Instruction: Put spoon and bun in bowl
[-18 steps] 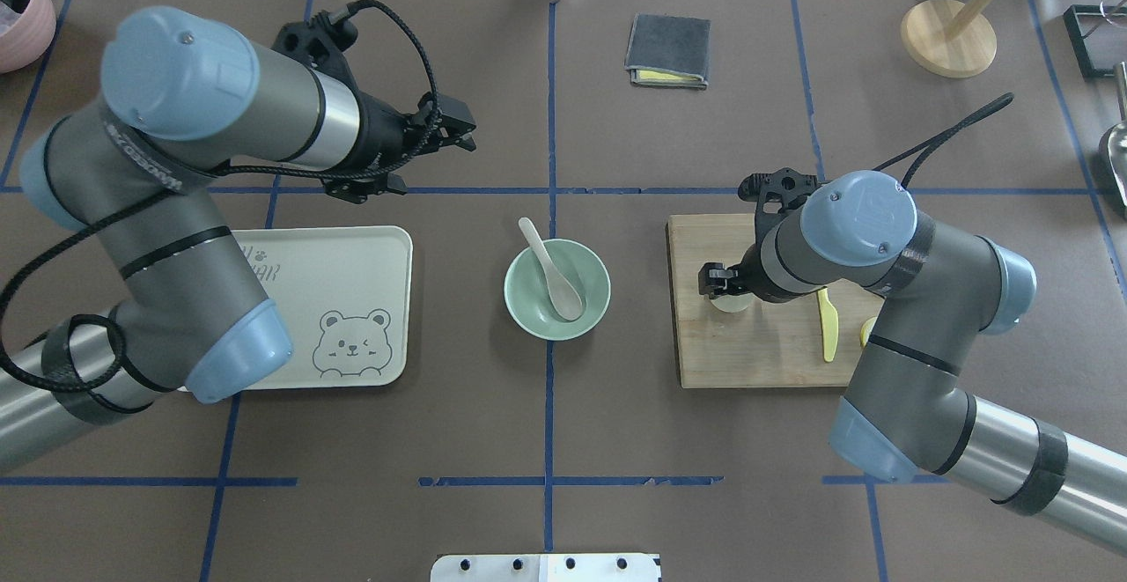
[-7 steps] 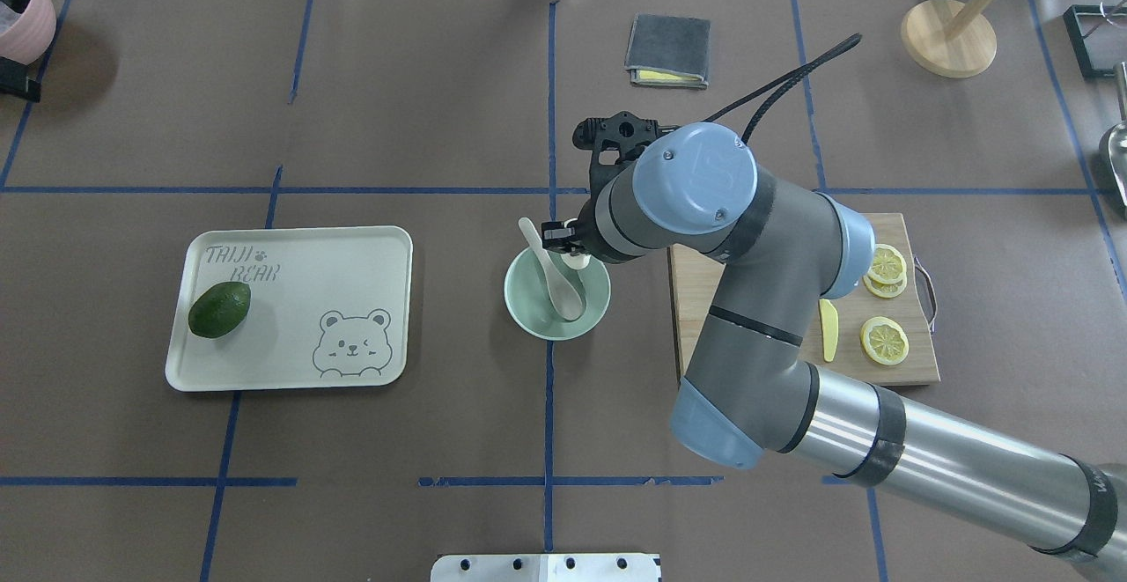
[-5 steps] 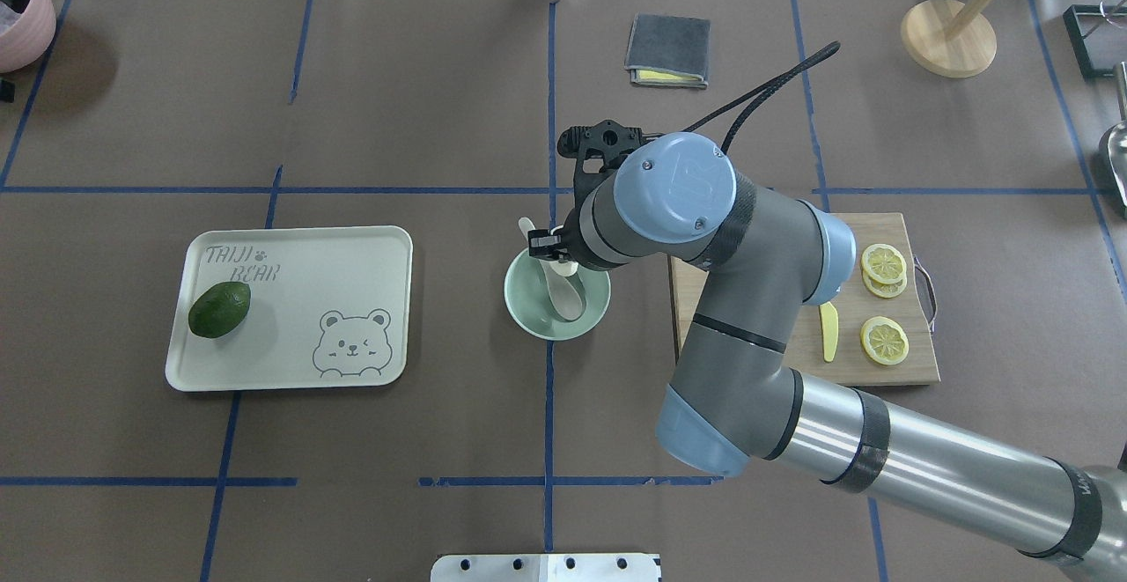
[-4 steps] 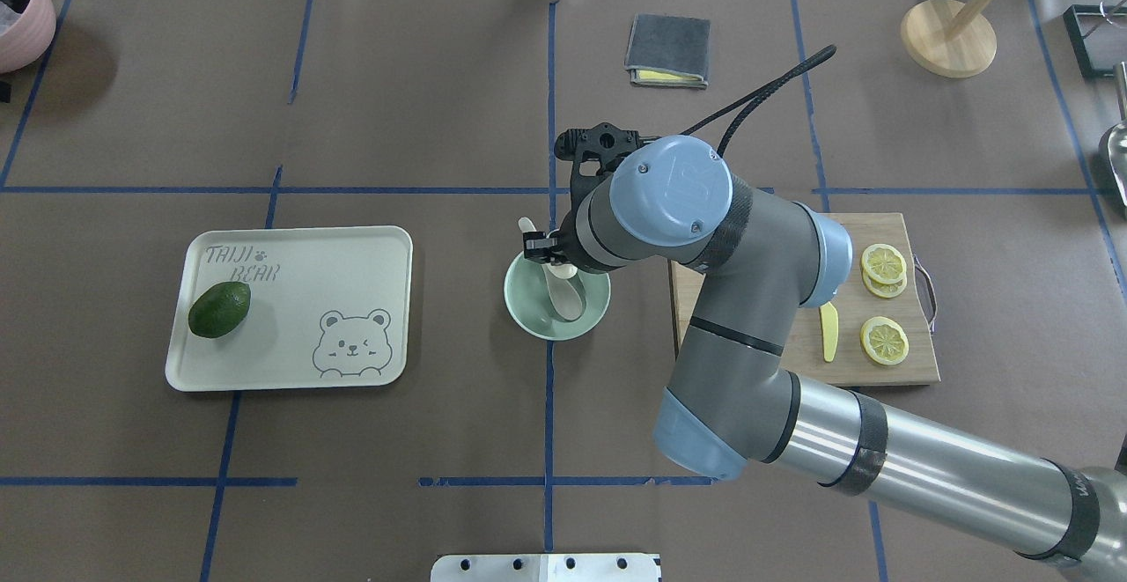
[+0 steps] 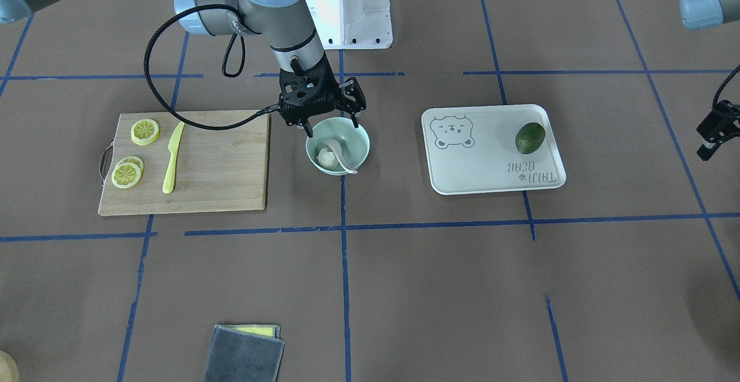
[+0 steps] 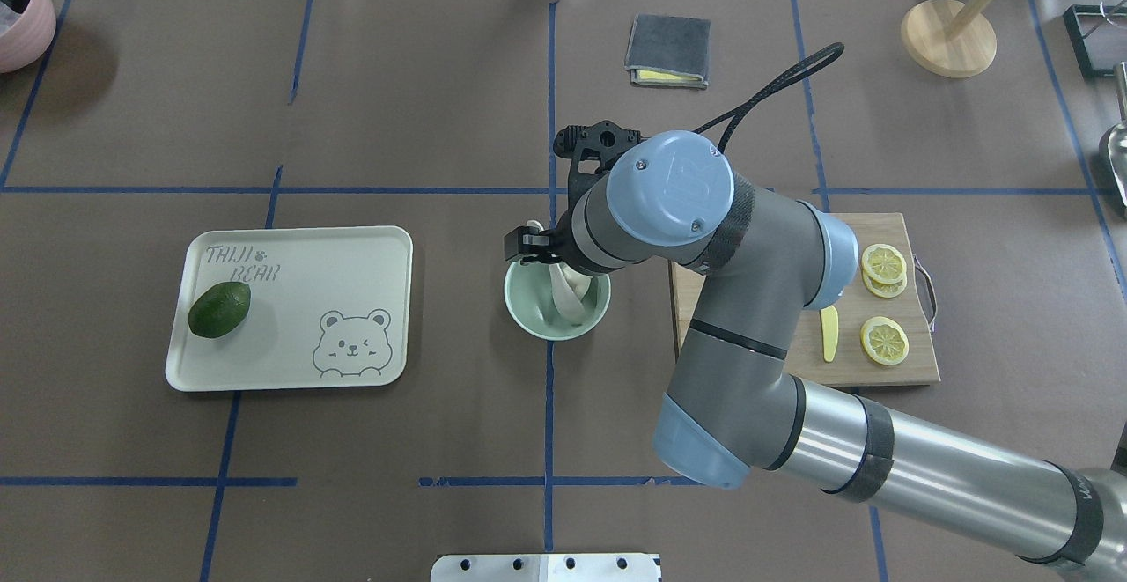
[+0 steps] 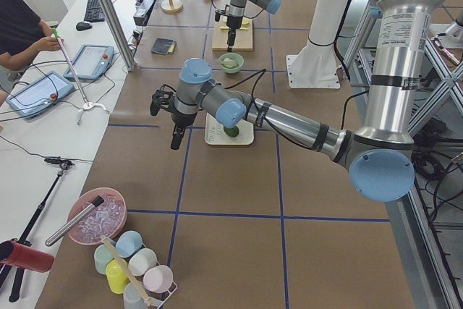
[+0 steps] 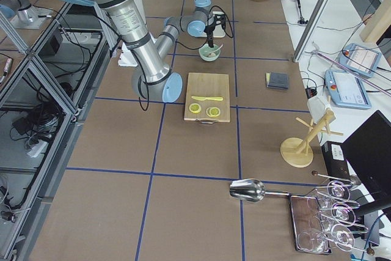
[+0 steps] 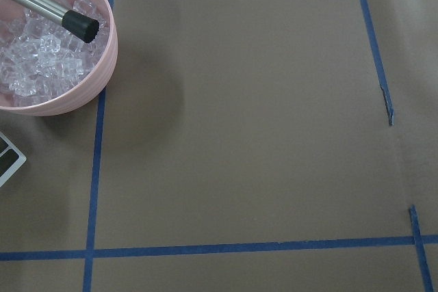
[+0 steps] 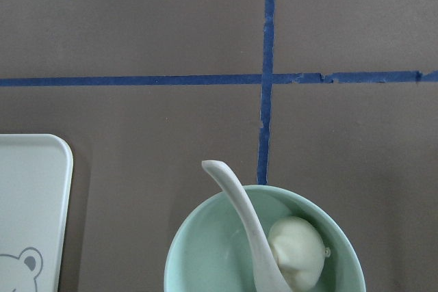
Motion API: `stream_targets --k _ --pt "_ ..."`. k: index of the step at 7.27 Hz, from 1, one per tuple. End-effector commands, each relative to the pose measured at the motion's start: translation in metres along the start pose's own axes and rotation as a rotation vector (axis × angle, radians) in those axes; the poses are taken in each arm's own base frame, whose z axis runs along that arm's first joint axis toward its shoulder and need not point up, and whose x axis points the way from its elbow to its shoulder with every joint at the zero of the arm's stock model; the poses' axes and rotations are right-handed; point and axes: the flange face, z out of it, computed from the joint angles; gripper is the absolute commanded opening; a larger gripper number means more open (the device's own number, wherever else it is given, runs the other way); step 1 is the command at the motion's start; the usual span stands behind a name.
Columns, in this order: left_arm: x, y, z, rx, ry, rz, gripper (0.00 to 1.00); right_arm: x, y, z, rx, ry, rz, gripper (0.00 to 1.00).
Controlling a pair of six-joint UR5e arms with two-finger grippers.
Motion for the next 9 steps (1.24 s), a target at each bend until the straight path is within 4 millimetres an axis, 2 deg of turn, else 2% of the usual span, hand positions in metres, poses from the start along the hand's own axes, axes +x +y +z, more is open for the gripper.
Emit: stream_targets --k 1,2,3,5,7,9 --pt "-0.068 -0.003 0.011 -0.059 0.023 0.01 1.0 0.005 -0.006 -0.026 -0.001 0.045 0.016 1.0" --pt "-0.093 -0.003 0.011 -0.103 0.0 0.034 1.0 0.023 -0.021 -0.049 -0.028 0.102 0.031 1.0" --pt "-0.108 0.002 0.014 -0.171 -0.019 0.069 1.0 0.049 -0.043 -0.07 -0.048 0.14 -0.008 1.0" --pt "-0.135 0.01 0.007 -0.237 -0.037 0.051 1.0 0.13 -0.092 -0.109 -0.081 0.154 -0.056 1.0" --pt "-0.144 0.019 0.005 -0.317 0.026 0.023 1.0 0.238 -0.14 -0.155 -0.118 0.147 -0.113 1.0" --pt "-0.153 0.027 0.005 -0.329 0.054 -0.01 1.0 0.366 -0.162 -0.194 -0.146 0.162 -0.193 1.0"
